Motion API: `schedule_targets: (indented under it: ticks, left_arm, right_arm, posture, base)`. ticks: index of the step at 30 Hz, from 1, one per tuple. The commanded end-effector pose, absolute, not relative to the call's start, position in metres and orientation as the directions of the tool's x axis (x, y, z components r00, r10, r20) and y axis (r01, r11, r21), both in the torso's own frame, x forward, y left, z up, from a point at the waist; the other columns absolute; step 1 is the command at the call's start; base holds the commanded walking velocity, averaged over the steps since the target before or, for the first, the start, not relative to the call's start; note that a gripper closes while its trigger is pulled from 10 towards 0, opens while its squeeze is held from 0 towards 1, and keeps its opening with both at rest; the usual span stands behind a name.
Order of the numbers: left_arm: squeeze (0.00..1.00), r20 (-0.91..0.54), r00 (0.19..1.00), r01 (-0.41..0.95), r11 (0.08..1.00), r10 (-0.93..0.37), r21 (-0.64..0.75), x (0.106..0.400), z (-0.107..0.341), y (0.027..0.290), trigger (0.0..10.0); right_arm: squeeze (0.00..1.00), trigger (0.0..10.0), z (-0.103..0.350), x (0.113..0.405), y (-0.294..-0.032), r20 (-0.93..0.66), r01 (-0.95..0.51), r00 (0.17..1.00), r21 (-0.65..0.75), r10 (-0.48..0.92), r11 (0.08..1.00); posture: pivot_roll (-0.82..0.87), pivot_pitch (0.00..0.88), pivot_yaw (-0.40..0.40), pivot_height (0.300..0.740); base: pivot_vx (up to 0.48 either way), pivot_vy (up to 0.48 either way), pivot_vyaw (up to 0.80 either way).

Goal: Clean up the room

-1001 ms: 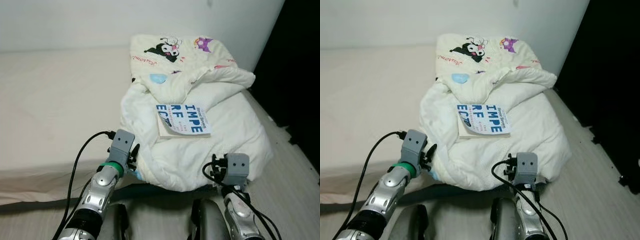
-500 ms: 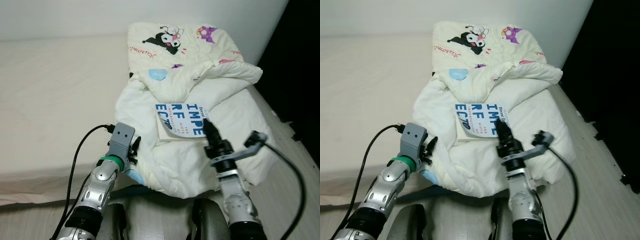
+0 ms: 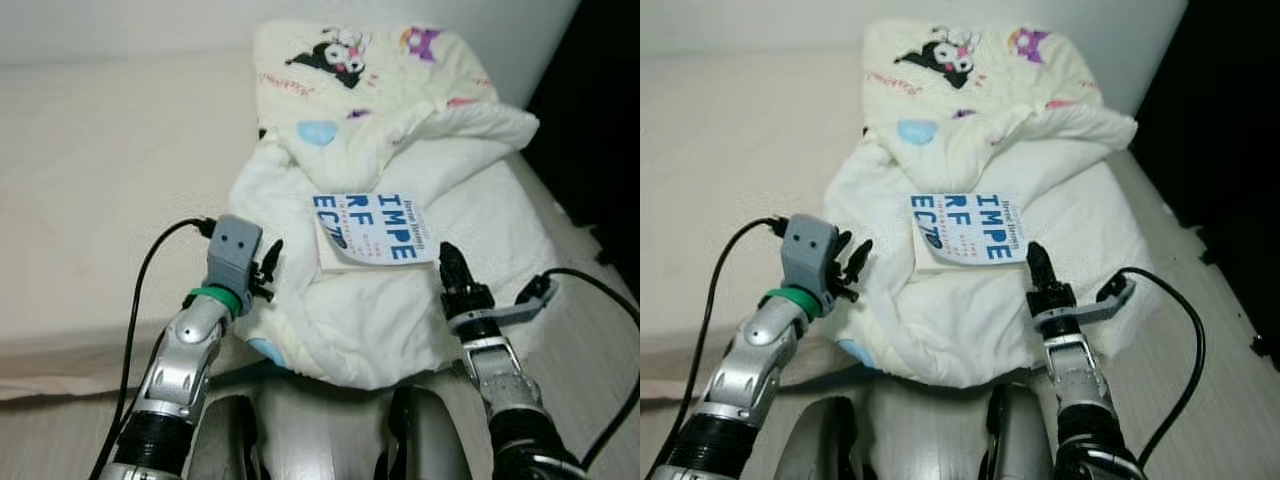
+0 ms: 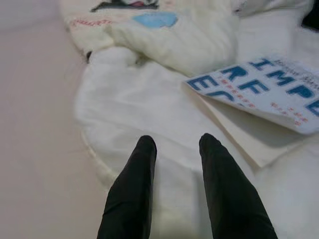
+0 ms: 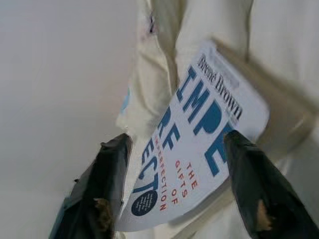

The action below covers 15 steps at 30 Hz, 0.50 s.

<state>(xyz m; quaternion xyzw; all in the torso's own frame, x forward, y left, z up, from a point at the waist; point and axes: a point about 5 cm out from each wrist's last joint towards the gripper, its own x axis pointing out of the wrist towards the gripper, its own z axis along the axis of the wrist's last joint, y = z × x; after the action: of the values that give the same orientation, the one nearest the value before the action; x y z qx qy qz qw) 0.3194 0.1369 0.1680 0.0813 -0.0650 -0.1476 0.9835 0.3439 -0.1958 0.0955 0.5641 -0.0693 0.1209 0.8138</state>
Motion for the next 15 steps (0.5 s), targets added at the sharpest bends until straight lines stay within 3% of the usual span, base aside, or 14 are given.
schedule_targets:
  ticks: [1, 7, 15]
  left_arm:
    - [0.00, 0.077, 0.950, 0.286, 0.943, -0.302, 0.171, 0.310, 0.167, 0.144, 10.0]
    - [0.00, 0.080, 0.953, 0.275, 0.944, -0.293, 0.181, 0.297, 0.174, 0.150, 10.0]
    - [0.00, 0.052, 0.956, 0.274, 0.940, -0.290, 0.205, 0.285, 0.183, 0.156, 10.0]
  right_arm:
    - [1.00, 10.0, 0.083, 0.341, -0.189, 0.208, -0.244, 0.967, 0.920, 0.145, 0.307]
    - [1.00, 10.0, 0.087, 0.346, -0.183, 0.219, -0.257, 0.962, 0.927, 0.163, 0.273]
    - [1.00, 10.0, 0.070, 0.343, -0.151, 0.153, -0.179, 0.977, 0.967, 0.150, 0.180]
  posture:
    - [0.26, 0.252, 0.065, 0.575]
    - [0.31, 0.277, 0.063, 0.575]
    - [0.34, 0.297, 0.089, 0.575]
  base:
    - [0.000, 0.000, 0.00]
    - [0.000, 0.000, 0.00]
    - [0.000, 0.000, 0.00]
